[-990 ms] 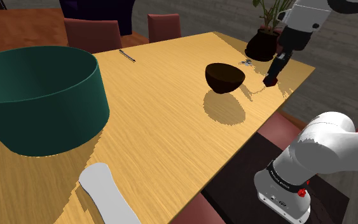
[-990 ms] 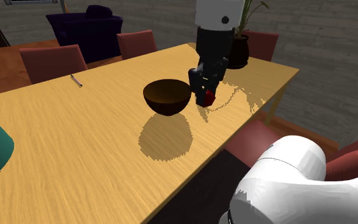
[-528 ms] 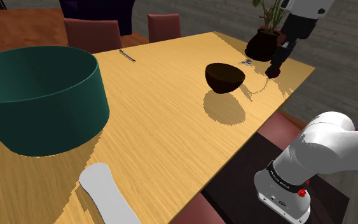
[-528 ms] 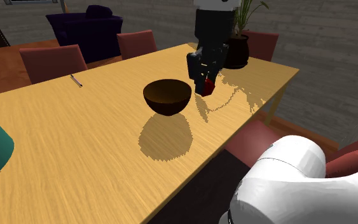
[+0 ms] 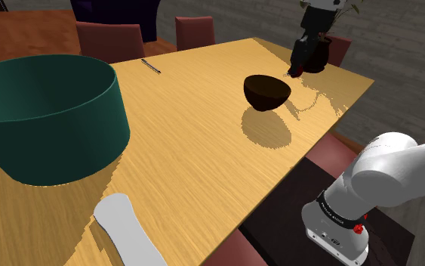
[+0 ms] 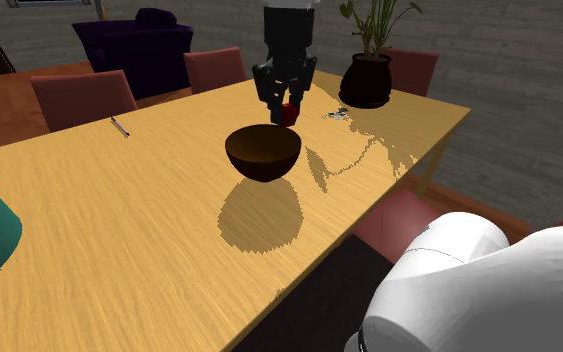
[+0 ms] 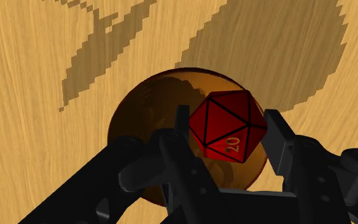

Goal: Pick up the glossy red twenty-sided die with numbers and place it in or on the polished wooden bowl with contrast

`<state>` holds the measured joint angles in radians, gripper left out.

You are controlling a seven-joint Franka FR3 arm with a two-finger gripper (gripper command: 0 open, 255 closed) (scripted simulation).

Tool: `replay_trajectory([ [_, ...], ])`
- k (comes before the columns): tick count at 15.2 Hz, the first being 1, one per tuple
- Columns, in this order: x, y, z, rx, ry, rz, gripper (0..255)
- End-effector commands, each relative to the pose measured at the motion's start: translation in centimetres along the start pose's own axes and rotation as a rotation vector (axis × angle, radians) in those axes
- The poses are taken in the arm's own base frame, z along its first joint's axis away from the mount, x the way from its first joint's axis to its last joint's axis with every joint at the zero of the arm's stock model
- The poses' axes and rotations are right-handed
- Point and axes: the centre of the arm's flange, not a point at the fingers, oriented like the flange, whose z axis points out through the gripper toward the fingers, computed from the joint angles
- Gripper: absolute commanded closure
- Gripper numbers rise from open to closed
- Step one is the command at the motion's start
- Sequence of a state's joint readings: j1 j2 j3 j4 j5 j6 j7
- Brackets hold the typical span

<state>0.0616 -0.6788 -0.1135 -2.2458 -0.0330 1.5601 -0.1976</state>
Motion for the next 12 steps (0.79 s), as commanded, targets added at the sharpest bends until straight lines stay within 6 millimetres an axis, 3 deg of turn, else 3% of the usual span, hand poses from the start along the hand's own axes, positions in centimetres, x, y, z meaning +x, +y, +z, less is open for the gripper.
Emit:
replay_trajectory([
  [1, 2.7, 0.5, -0.4, -0.001, 0.001, 0.0, 255],
  [5, 8.1, 1.7, -0.7, -0.001, 0.001, 0.0, 255],
  [12, 8.1, 1.8, 3.0, -0.001, 0.001, 0.0, 255],
])
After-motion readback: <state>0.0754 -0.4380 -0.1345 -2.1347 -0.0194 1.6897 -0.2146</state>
